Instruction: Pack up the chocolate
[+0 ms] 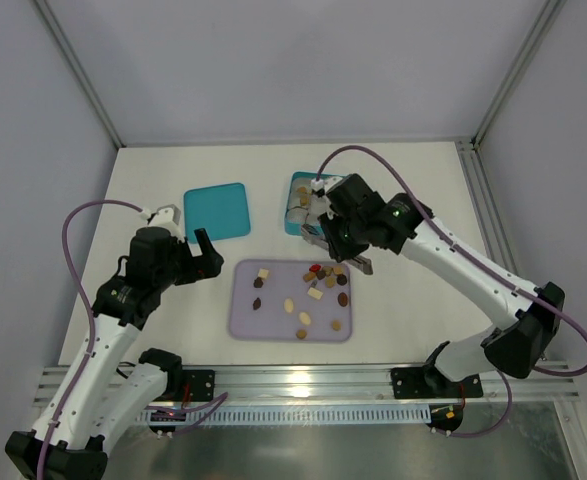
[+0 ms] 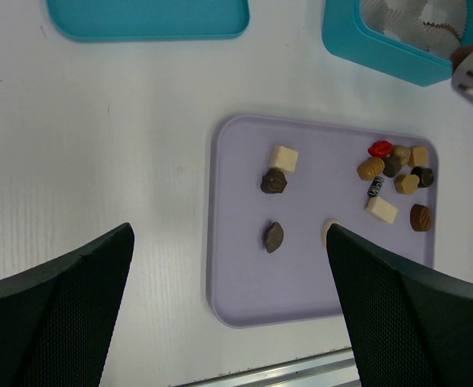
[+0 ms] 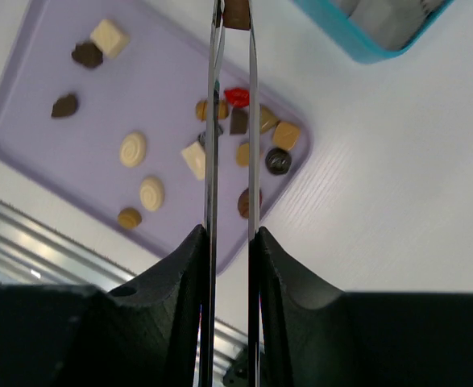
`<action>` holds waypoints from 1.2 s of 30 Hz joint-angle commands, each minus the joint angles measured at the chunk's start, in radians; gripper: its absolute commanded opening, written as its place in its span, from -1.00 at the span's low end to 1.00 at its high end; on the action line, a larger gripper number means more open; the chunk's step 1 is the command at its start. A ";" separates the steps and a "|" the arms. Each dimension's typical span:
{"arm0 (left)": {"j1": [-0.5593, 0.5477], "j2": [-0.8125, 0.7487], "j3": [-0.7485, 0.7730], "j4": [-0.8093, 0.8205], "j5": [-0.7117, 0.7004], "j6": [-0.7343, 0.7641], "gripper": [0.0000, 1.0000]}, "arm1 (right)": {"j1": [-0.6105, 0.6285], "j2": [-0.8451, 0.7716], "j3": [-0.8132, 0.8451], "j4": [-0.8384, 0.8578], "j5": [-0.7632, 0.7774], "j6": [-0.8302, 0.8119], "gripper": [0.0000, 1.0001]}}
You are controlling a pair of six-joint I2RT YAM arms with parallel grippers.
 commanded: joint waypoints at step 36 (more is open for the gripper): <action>-0.003 0.010 0.006 0.005 -0.014 -0.003 0.99 | -0.287 0.420 0.267 0.190 0.005 -0.005 -0.47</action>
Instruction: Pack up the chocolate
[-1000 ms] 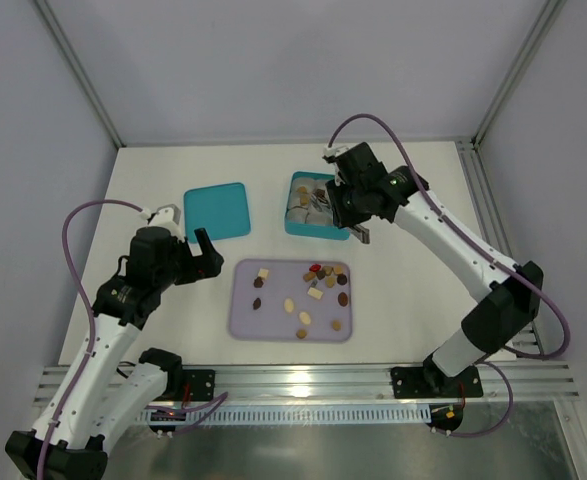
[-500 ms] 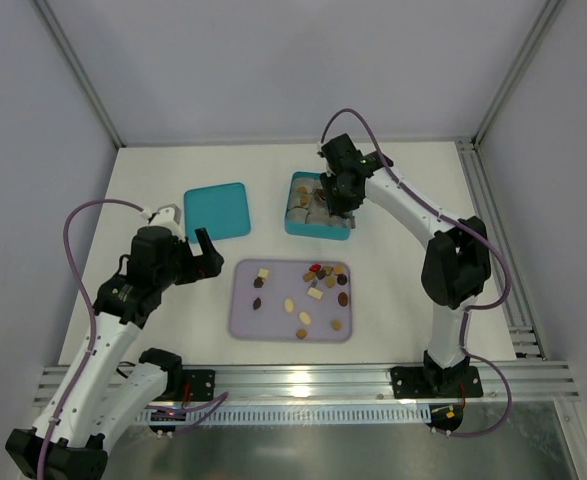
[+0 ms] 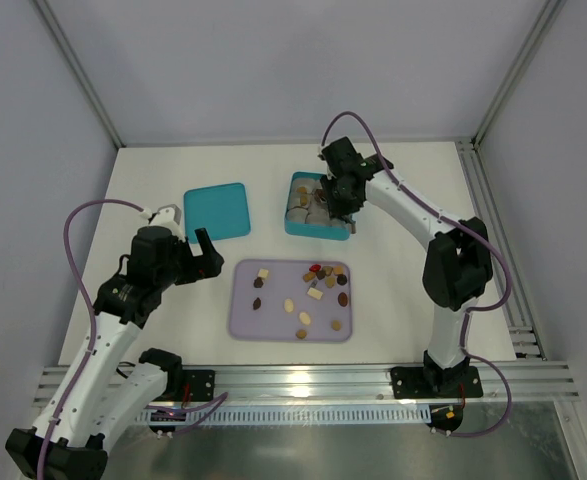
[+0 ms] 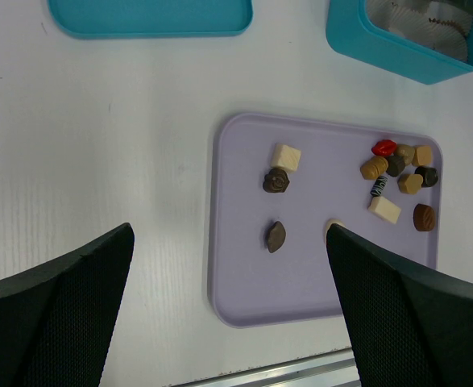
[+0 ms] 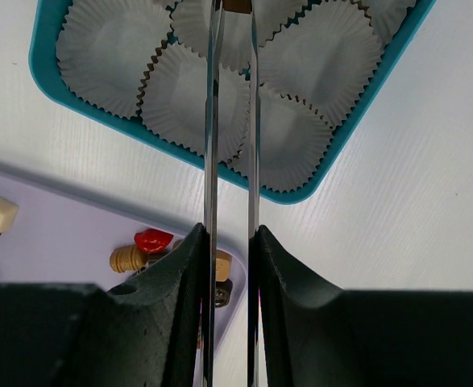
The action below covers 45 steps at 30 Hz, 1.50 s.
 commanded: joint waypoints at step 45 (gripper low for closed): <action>-0.005 -0.006 0.006 0.006 -0.010 -0.005 0.99 | 0.015 -0.121 -0.058 0.045 0.005 0.010 -0.31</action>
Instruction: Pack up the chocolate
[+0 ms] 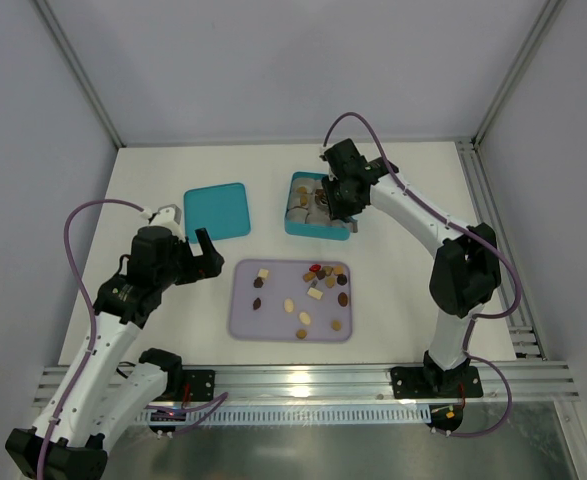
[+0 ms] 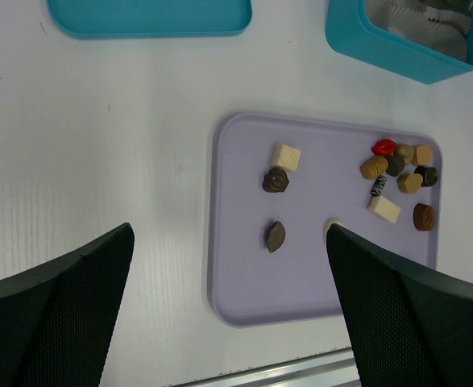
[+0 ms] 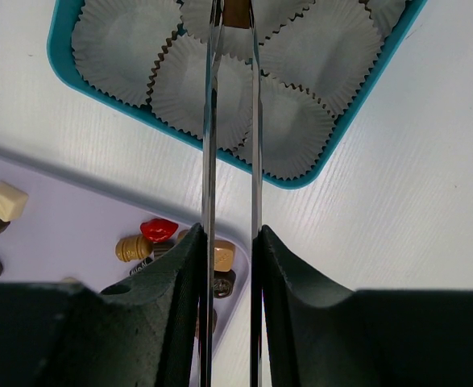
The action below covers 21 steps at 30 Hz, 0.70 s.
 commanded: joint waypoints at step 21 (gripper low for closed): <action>-0.003 -0.006 0.004 0.006 -0.010 -0.005 0.99 | 0.050 -0.150 0.075 -0.044 0.034 0.002 -0.18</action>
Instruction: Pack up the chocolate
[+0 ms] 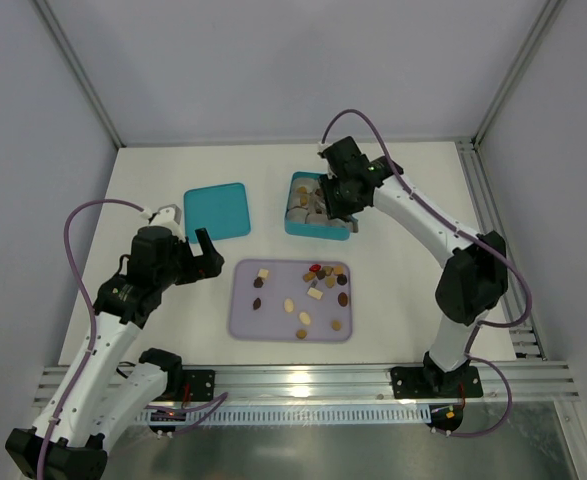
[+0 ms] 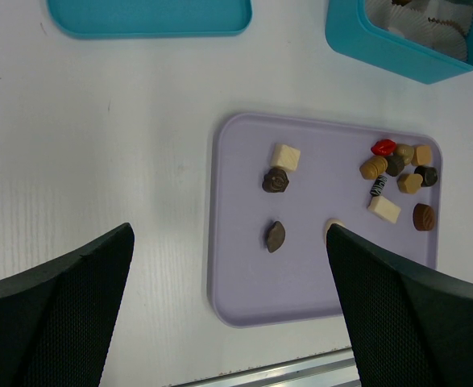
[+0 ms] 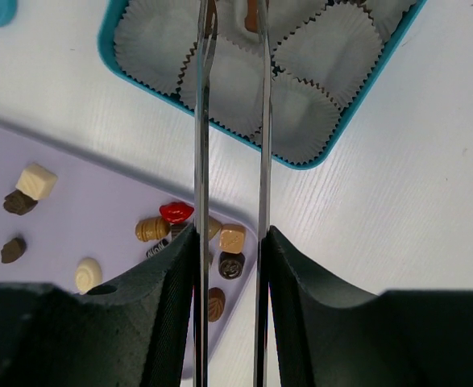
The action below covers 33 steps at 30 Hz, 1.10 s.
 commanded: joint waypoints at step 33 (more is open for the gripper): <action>-0.003 -0.011 0.006 0.007 -0.010 -0.006 0.99 | 0.422 -0.608 -0.553 -0.112 -0.019 0.136 -0.07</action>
